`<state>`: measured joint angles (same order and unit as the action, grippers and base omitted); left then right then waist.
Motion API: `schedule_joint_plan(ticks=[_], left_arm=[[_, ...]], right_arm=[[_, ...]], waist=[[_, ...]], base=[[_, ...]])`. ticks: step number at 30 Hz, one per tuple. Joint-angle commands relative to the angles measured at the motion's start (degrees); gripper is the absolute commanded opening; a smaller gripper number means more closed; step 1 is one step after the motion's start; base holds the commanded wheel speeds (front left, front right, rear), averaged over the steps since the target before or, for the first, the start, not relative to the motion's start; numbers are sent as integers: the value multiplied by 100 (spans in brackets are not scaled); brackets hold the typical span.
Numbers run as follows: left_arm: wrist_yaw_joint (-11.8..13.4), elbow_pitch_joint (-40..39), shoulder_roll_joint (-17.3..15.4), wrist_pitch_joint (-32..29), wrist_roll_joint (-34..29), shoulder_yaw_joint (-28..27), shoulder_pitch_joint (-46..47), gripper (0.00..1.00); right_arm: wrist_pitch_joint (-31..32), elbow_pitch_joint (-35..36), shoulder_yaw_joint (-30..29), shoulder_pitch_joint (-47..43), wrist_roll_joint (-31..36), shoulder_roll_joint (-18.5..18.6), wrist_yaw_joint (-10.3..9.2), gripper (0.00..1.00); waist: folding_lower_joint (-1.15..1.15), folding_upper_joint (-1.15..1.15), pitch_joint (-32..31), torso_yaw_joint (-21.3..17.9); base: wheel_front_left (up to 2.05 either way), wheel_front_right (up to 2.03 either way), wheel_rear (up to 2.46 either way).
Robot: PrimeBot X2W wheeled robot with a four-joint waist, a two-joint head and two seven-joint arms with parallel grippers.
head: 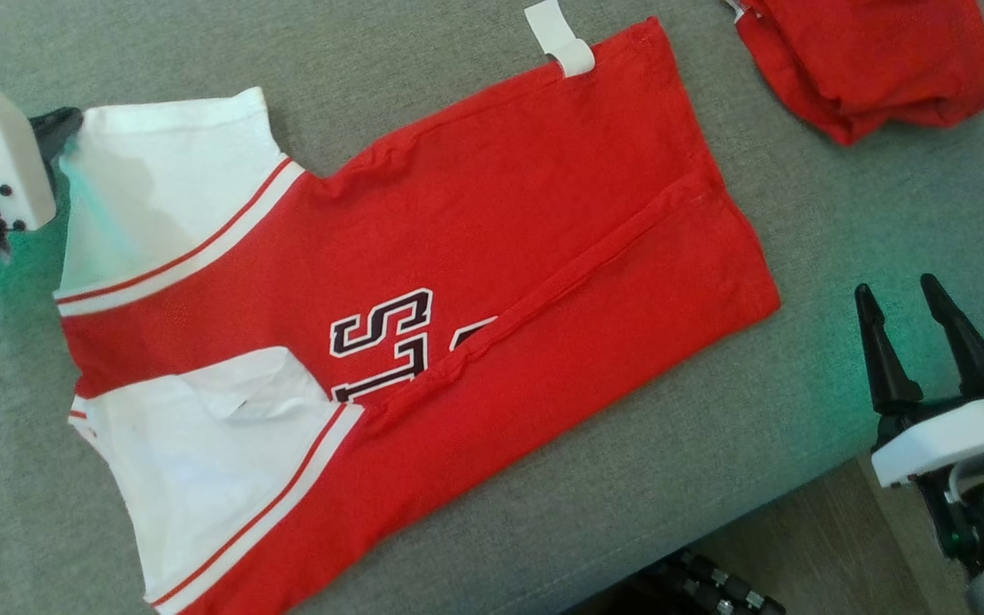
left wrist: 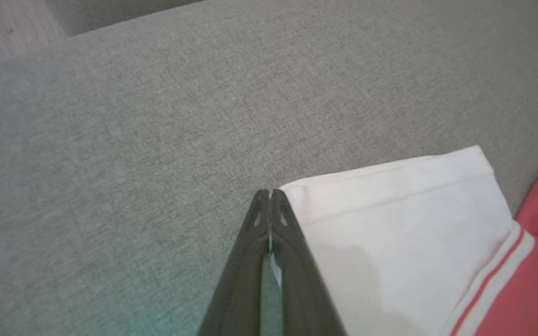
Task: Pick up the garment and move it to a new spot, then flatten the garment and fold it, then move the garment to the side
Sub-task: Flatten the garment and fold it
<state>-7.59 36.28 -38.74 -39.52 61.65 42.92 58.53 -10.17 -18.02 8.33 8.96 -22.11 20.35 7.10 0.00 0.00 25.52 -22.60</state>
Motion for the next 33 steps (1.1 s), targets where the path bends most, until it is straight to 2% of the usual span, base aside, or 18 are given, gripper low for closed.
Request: schedule_joint_plan(ticks=[1,8,16,21,24,26,30,31,33], left_arm=[[10,-193,-255,-11,32,-260,208,0],[10,-508,-358,565,-75,-245,356,0],[10,-1119,-542,800,58,64,460,0],[10,-1574,-643,917,61,390,585,0],[10,-1783,-656,1016,-25,615,730,0],[10,-1895,-637,1163,-80,804,885,0],[10,-1935,-614,1384,-117,1047,1067,0],[10,-1935,-614,1384,-117,1047,1067,0],[10,-1915,-571,1494,-119,1154,1152,0]], right_arm=[[-79,104,-7,-8,46,100,39,100],[-101,51,-56,36,88,69,39,100],[-95,15,-34,52,82,70,39,100],[-11,286,111,207,-308,65,39,100],[276,481,287,555,-645,173,39,100],[814,445,586,1144,-893,368,39,100],[1695,-45,969,2095,-1113,476,39,100],[1695,-45,969,2095,-1113,476,39,100],[2092,-397,1138,2528,-1251,448,39,100]], waist=[[0,0,11,19],[0,0,7,101],[0,0,-69,199],[0,0,-76,360],[0,0,-54,549],[0,0,-44,739],[0,0,-49,957],[0,0,-49,957],[0,0,-42,1050]], base=[[0,0,0],[0,0,0],[0,0,0],[0,0,0],[0,0,0],[0,0,0],[0,0,0],[0,0,0],[0,0,0]])
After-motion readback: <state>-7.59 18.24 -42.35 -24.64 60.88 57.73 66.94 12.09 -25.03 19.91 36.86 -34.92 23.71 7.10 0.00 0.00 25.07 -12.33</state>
